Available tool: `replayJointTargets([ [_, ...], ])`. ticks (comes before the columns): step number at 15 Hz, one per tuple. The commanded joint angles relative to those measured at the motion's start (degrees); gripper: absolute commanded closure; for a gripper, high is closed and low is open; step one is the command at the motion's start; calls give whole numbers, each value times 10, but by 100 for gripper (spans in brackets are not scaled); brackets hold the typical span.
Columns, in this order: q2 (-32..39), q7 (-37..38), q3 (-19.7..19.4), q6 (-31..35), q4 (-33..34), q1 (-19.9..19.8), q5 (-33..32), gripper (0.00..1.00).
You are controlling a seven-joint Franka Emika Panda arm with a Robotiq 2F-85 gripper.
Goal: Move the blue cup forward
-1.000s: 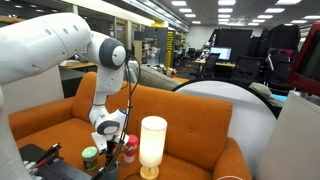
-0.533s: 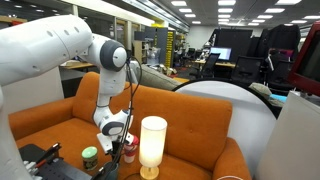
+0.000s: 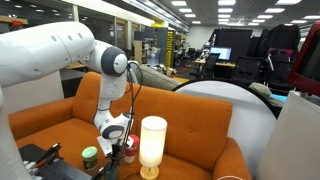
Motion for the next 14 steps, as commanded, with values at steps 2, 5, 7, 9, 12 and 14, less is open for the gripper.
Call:
replayJointTargets([
  [2,9,12,4,-9,11,-8,-16,40],
  [5,13,14,3,-11,13,-7,-16,62],
  [7,12,13,5,-15,12,-9,-15,76],
  [9,8,12,7,-12,6,-12,-14,90],
  [12,2,12,8,-7,-3,-12,-13,100],
  [14,-3,18,8,-8,-9,-12,-10,97],
])
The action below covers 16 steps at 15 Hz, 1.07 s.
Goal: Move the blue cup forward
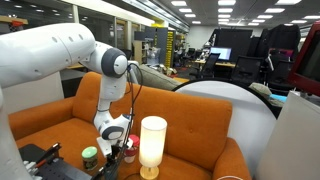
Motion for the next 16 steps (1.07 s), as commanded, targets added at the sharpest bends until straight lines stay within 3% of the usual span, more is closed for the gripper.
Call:
replayJointTargets([
  [1,-13,26,-1,1,-16,0,-8,97],
  [6,-36,63,1,16,-46,14,1,97],
  [11,-105,106,22,20,-116,37,11,97],
  [16,-192,157,31,21,-152,94,12,97],
])
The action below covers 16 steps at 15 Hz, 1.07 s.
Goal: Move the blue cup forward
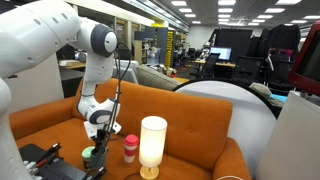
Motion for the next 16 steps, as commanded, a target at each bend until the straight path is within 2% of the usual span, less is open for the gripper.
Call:
replayJointTargets([
  [1,-73,41,-18,14,-34,58,8,97],
  [4,-124,100,-76,17,-35,149,-4,97],
  [7,-145,136,-123,5,-28,209,-15,97],
  [9,-143,122,-103,2,-16,192,-6,97],
  [11,-130,80,-44,0,5,130,10,97],
  [13,-114,48,-6,0,26,89,12,97],
  [16,-90,8,17,-2,56,56,1,97],
])
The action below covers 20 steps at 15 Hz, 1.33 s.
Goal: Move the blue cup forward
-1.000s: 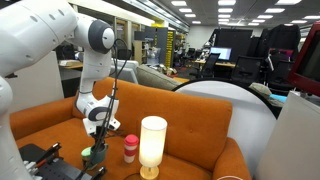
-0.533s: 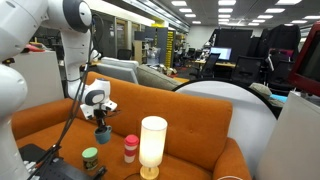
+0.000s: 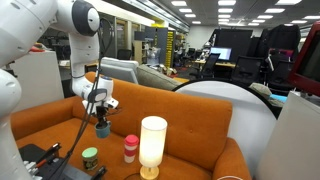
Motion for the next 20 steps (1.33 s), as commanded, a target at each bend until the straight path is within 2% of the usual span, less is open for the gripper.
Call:
replayJointTargets([
  [1,32,-57,28,-10,36,-40,-7,97],
  [5,83,-96,16,-33,84,-38,-27,97],
  [11,169,-95,-28,-87,184,2,-77,97],
  [16,229,-88,-75,-150,264,53,-127,97],
  [20,272,-89,-95,-189,320,81,-156,97],
])
